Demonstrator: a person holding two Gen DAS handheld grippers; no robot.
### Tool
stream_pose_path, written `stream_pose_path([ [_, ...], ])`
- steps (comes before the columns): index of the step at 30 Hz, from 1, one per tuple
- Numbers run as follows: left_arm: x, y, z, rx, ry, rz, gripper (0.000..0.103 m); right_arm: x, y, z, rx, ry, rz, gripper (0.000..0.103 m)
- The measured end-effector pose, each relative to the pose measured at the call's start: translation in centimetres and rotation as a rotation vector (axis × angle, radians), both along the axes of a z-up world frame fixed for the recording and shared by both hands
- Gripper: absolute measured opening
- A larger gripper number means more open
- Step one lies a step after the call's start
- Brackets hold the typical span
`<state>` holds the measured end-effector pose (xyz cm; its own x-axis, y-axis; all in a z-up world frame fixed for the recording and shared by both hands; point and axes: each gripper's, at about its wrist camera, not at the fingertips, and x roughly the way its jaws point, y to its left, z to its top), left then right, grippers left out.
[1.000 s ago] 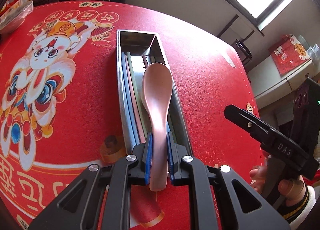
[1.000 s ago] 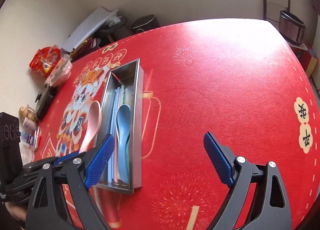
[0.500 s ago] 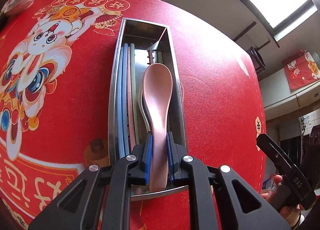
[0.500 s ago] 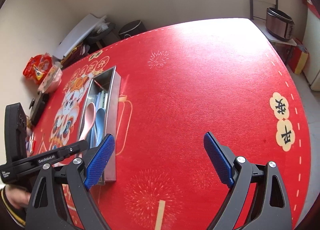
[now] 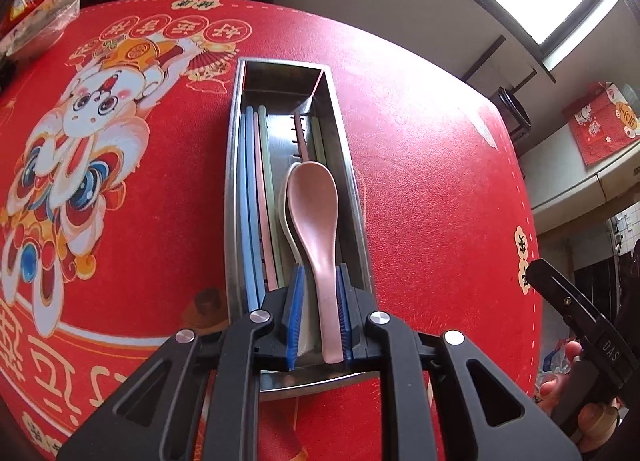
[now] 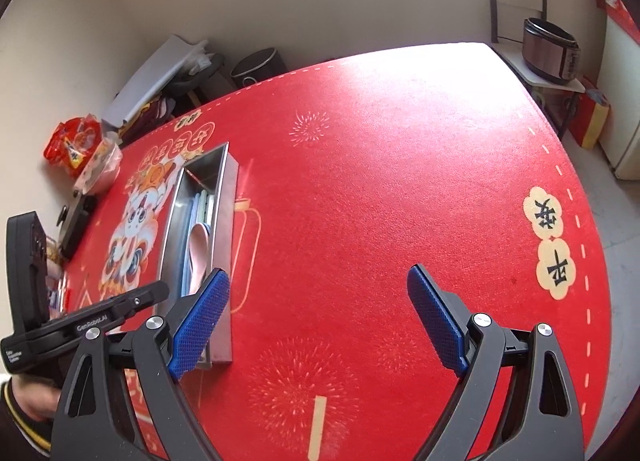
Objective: Organize utensils
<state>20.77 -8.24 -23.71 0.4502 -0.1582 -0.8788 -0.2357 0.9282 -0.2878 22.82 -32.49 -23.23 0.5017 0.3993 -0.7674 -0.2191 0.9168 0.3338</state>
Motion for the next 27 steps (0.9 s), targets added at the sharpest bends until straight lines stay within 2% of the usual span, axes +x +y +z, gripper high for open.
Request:
stream_pose_path([
  [4, -1.0, 0.7, 3.0, 0.077, -0.056, -0.047, 0.031, -0.9, 1.0, 2.8, -0.001, -0.059, -0.006, 0.087],
  [6, -1.8, 1.3, 4.9, 0.117, -0.104, -0.081, 0.041, -1.5, 1.6, 4.4, -0.005, -0.092, -0.018, 0.087],
  [8, -2.9, 2.2, 7.1, 0.156, -0.159, -0.108, 0.057, -2.5, 2.5, 6.0, -0.024, -0.135, -0.037, 0.087],
  [9, -3.5, 2.8, 8.2, 0.173, -0.186, -0.117, 0.061, -3.0, 2.8, 6.8, -0.031, -0.150, -0.046, 0.087],
  [11, -4.9, 4.0, 10.3, 0.200, -0.238, -0.127, 0.076, -4.3, 3.7, 8.3, -0.039, -0.178, -0.063, 0.087],
  [14, -7.1, 5.9, 13.4, 0.246, -0.317, -0.130, 0.089, -6.5, 5.5, 10.4, -0.060, -0.225, -0.090, 0.087],
  [21, -12.0, 10.3, 19.1, 0.328, -0.455, -0.102, 0.097, -12.0, 10.3, 15.2, -0.175, -0.344, -0.203, 0.087],
  [27, -15.7, 12.9, 21.9, 0.330, -0.545, -0.089, 0.097, -16.5, 13.5, 17.7, -0.206, -0.437, -0.263, 0.087],
])
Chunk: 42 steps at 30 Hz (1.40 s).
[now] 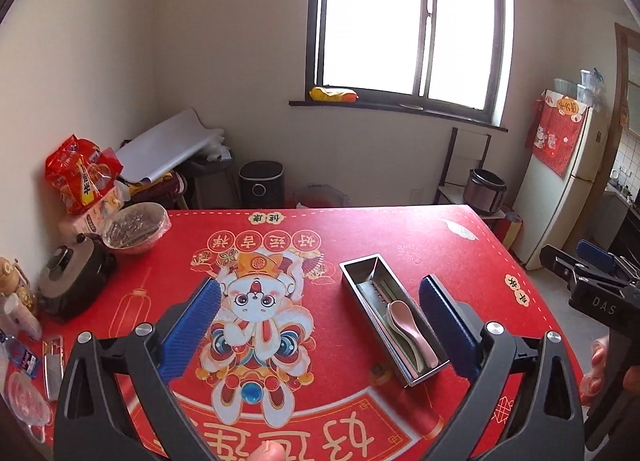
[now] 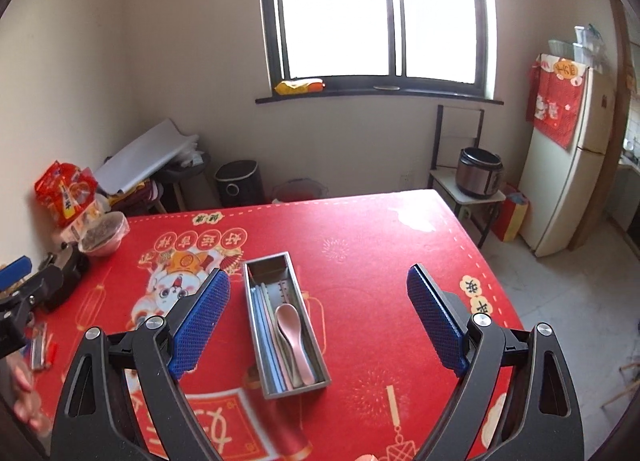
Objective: Organize utensils
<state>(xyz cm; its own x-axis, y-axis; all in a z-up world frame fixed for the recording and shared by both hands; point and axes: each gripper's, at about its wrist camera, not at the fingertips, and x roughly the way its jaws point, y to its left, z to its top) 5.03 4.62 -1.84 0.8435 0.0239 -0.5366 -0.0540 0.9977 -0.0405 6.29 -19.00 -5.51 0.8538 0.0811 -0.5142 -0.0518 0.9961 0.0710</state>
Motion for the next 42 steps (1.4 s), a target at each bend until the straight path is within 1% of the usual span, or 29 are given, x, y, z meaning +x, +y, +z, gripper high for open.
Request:
stream_pose_path([
  [3, -1.4, 0.8, 0.8, 0.008, -0.026, 0.006, 0.097, -1.5, 1.4, 0.6, -0.026, -0.034, -0.023, 0.087],
  [7, -2.8, 1.6, 1.5, 0.016, -0.050, 0.003, 0.097, -2.9, 2.7, 1.2, -0.039, -0.052, -0.036, 0.087],
  [11, -3.5, 2.2, 1.9, 0.000, -0.069, -0.002, 0.097, -4.0, 3.7, 1.5, -0.068, -0.066, -0.070, 0.087],
  [14, -3.7, 2.3, 2.0, 0.008, -0.077, -0.008, 0.097, -4.6, 3.9, 1.6, -0.062, -0.075, -0.073, 0.087],
  [21, -3.7, 1.8, 1.6, 0.026, -0.079, -0.024, 0.097, -5.0, 3.8, 1.5, -0.061, -0.074, -0.103, 0.087],
  [24, -3.6, 1.4, 1.4, 0.055, -0.087, -0.022, 0.097, -5.1, 3.8, 1.5, -0.063, -0.076, -0.109, 0.087],
  [27, -3.4, 1.0, 1.3, 0.067, -0.087, -0.031, 0.097, -5.2, 3.8, 1.5, -0.066, -0.079, -0.116, 0.087],
  [42, -2.7, -0.2, 0.9, 0.060, -0.095, -0.075, 0.097, -5.4, 2.7, 1.3, -0.089, -0.083, -0.164, 0.087],
])
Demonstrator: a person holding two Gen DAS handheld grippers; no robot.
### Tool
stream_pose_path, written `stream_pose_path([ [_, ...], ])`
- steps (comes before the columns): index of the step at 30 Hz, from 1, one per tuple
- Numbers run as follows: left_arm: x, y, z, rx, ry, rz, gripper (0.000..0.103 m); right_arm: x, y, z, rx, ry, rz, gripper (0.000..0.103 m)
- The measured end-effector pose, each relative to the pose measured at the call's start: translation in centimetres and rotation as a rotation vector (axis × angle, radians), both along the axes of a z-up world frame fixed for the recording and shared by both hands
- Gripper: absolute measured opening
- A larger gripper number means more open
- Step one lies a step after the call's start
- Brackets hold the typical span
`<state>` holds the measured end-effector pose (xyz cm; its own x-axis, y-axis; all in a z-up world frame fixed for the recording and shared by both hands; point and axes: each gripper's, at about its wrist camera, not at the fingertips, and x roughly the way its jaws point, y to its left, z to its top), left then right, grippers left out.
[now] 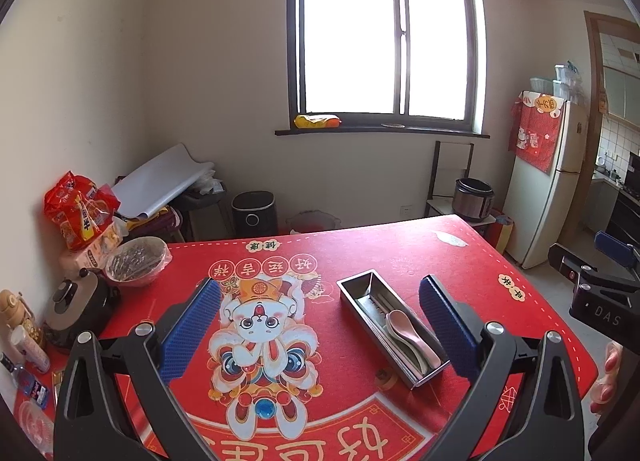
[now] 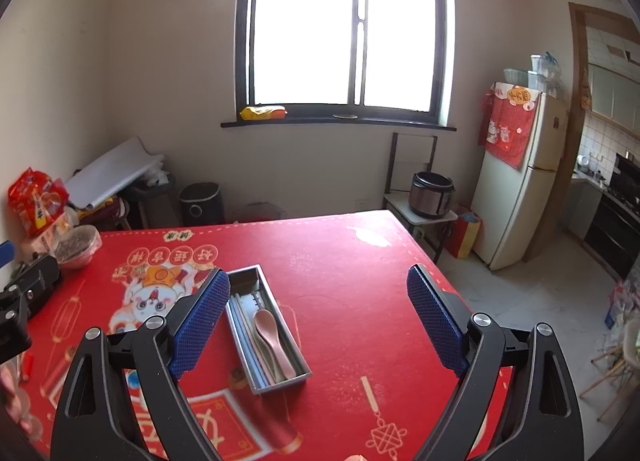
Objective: Organize utensils
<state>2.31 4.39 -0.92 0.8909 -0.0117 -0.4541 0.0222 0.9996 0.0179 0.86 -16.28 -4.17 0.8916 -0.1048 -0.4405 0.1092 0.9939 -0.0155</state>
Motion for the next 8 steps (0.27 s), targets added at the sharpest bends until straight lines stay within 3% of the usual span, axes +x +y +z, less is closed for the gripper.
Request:
stream_pose_path([
  [8, 0.18, -0.33, -0.10, -0.005, 0.006, -0.006, 0.097, -0.16, -0.69, 0.01, 0.002, -0.008, -0.018, 0.087],
])
